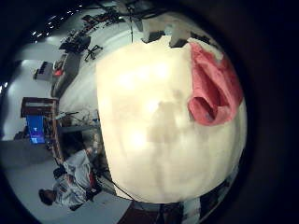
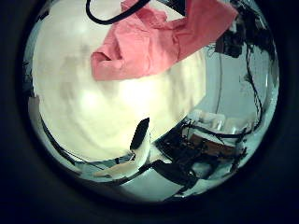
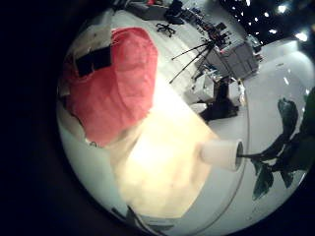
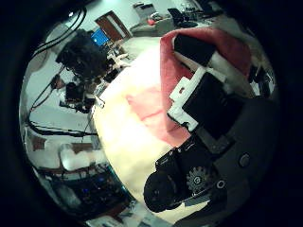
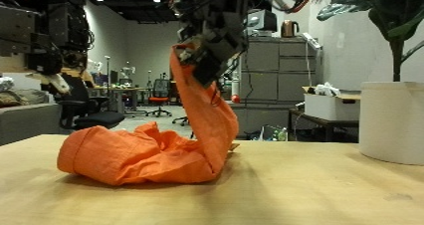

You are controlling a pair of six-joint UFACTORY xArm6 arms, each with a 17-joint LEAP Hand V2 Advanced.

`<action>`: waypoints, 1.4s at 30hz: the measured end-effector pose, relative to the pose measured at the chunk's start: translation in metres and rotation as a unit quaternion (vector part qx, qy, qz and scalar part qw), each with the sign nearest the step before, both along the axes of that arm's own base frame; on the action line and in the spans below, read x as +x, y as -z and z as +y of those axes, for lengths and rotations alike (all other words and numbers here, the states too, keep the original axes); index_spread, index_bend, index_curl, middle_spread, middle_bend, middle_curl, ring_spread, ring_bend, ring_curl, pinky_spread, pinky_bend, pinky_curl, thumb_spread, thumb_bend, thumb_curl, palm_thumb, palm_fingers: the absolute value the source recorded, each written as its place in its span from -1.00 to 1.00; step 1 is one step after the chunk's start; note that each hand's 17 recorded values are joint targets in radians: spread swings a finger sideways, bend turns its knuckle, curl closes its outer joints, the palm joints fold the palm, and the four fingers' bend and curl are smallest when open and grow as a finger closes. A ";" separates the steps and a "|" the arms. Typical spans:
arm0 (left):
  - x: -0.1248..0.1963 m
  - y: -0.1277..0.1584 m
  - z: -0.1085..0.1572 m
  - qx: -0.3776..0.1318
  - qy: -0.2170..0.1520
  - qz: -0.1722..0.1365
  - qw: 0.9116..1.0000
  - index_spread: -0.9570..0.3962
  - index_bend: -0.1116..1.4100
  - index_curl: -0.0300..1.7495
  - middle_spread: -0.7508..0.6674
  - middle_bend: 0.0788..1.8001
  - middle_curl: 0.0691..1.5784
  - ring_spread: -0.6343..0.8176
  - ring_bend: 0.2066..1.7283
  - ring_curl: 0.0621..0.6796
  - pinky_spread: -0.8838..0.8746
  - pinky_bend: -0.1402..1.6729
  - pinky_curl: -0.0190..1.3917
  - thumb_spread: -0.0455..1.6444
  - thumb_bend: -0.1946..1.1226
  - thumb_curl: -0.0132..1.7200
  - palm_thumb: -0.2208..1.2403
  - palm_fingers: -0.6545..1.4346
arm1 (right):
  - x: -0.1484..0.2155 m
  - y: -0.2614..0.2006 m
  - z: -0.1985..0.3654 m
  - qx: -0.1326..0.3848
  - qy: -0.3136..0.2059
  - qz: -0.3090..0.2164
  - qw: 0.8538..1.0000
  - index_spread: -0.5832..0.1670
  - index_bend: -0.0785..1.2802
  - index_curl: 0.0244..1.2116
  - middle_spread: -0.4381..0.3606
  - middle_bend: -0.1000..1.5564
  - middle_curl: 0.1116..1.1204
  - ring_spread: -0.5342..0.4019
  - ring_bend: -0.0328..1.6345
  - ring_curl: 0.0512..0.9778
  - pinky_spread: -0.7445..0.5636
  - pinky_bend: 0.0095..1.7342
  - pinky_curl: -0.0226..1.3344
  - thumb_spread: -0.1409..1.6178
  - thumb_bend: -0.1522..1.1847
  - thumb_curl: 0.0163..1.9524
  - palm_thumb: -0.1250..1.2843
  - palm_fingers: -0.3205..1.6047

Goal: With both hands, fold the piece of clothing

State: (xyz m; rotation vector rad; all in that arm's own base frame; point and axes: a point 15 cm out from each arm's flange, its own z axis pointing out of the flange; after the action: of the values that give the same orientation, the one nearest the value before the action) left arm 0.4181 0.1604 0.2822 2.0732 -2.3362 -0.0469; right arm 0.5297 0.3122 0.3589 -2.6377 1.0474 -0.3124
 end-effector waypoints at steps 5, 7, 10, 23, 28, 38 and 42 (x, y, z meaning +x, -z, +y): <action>-0.011 -0.009 0.026 -0.005 -0.024 -0.013 1.000 0.49 -0.68 -0.66 0.51 -0.87 -0.73 0.60 -0.66 -0.47 0.59 -0.53 -0.51 0.12 -0.75 -0.61 -0.28 -0.41 | -0.004 0.026 0.054 0.025 -0.027 0.033 0.999 -0.06 0.71 0.30 -0.20 0.65 0.29 -0.30 0.64 0.30 -0.39 0.42 -0.06 0.44 -0.78 -0.25 0.77 0.52; -0.015 -0.012 0.035 -0.015 -0.036 -0.020 0.999 0.50 -0.68 -0.66 0.51 -0.87 -0.72 0.60 -0.66 -0.46 0.59 -0.53 -0.51 0.12 -0.75 -0.61 -0.28 -0.41 | -0.008 0.038 0.066 0.038 -0.028 0.052 0.998 -0.06 0.70 0.30 -0.20 0.65 0.29 -0.30 0.64 0.30 -0.39 0.42 -0.06 0.44 -0.78 -0.25 0.77 0.52; -0.017 -0.012 0.035 -0.017 -0.036 -0.018 0.999 0.50 -0.68 -0.68 0.51 -0.87 -0.72 0.60 -0.65 -0.46 0.59 -0.53 -0.51 0.12 -0.75 -0.61 -0.27 -0.41 | -0.017 0.070 0.086 0.038 -0.047 0.078 0.995 -0.06 0.70 0.30 -0.20 0.65 0.29 -0.30 0.64 0.30 -0.40 0.42 -0.07 0.45 -0.79 -0.24 0.75 0.53; -0.025 -0.018 0.039 -0.013 -0.039 -0.016 0.999 0.51 -0.66 -0.69 0.51 -0.88 -0.71 0.59 -0.65 -0.46 0.59 -0.52 -0.51 0.12 -0.75 -0.62 -0.26 -0.41 | -0.034 0.135 0.115 0.016 -0.071 0.111 0.991 -0.25 0.21 0.18 -0.31 0.43 0.12 -0.42 0.53 0.17 -0.70 0.30 -0.17 0.49 -0.82 -0.42 0.37 0.11; -0.024 -0.022 0.035 -0.012 -0.036 -0.020 0.999 0.50 -0.66 -0.69 0.51 -0.88 -0.71 0.59 -0.65 -0.47 0.59 -0.52 -0.51 0.12 -0.75 -0.62 -0.26 -0.41 | -0.024 0.123 0.101 0.021 -0.059 0.106 0.992 -0.50 -0.12 0.00 -0.36 0.14 -0.06 -0.47 0.34 0.03 -0.46 0.20 -0.19 0.47 -0.81 -0.49 0.32 -0.50; -0.017 -0.023 0.019 -0.011 -0.022 -0.019 1.000 0.49 -0.66 -0.69 0.51 -0.88 -0.71 0.59 -0.65 -0.47 0.59 -0.52 -0.52 0.12 -0.75 -0.62 -0.26 -0.41 | 0.008 0.036 0.053 0.052 -0.029 0.045 0.997 -0.56 -0.45 -0.31 -0.20 -0.34 -0.43 0.09 -0.09 -0.38 0.42 0.07 -0.37 0.39 -0.81 -0.56 0.25 -0.71; -0.012 -0.027 0.003 -0.010 -0.010 -0.021 1.000 0.49 -0.66 -0.68 0.51 -0.88 -0.71 0.59 -0.65 -0.47 0.59 -0.52 -0.52 0.12 -0.75 -0.62 -0.26 -0.41 | 0.013 0.014 0.015 0.052 -0.002 0.051 0.997 -0.56 -0.52 -0.36 -0.13 -0.41 -0.48 0.22 -0.16 -0.45 0.59 -0.03 -0.44 0.37 -0.81 -0.57 0.25 -0.66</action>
State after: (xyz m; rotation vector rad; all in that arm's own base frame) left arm 0.4063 0.1635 0.3089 2.1095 -2.3279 0.0211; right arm 0.5427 0.3274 0.3453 -2.5855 1.0590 -0.1186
